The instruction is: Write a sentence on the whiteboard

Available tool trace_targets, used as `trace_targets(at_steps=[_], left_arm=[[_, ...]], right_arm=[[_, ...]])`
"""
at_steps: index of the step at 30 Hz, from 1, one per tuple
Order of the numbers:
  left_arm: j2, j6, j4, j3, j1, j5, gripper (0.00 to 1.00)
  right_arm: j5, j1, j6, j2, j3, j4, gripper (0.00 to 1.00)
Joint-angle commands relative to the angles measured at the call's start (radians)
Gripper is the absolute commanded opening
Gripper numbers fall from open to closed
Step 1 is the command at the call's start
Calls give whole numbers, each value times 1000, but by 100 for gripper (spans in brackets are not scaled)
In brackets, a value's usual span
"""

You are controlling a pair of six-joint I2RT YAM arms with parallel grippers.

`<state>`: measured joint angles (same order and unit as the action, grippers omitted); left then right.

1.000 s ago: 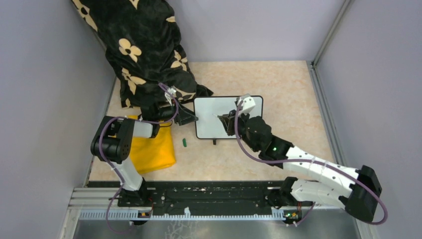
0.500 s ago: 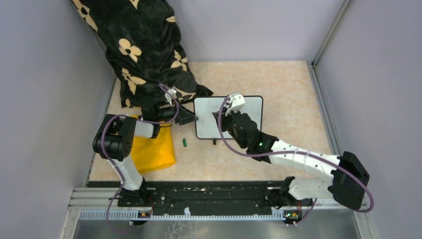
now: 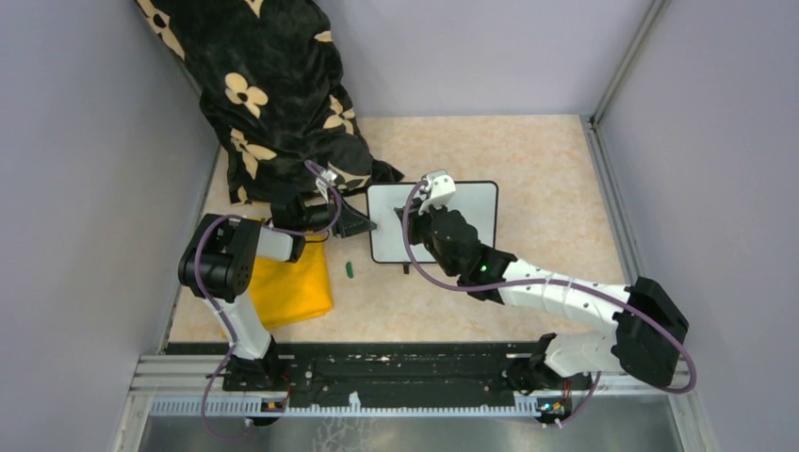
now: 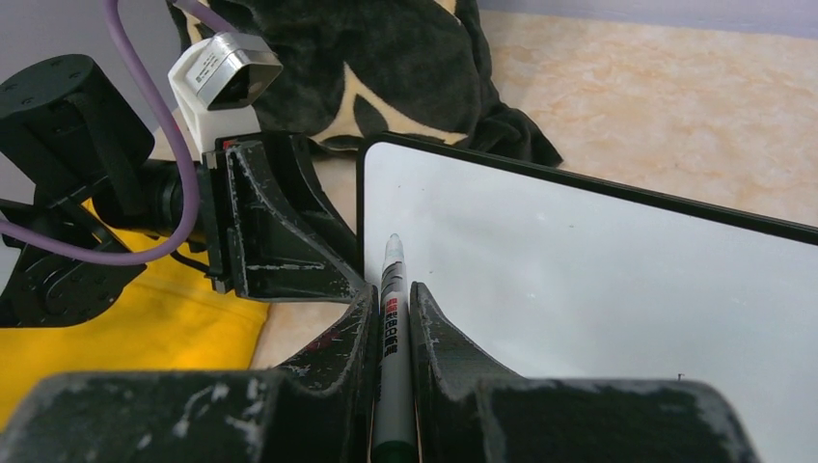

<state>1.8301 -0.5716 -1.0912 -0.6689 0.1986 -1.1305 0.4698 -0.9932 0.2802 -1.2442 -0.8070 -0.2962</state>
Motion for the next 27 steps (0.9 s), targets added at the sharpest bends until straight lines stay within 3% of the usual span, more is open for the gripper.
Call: trace_targets(at_steps=[1,27], left_arm=[[20,49,24,-14,13,-18,35],[8,97,90,-24,13,11,19]], right_arm=[[-1,-12,-11,-20,-58,-61,0],[102,-11,25,-105,-70,-178,0]])
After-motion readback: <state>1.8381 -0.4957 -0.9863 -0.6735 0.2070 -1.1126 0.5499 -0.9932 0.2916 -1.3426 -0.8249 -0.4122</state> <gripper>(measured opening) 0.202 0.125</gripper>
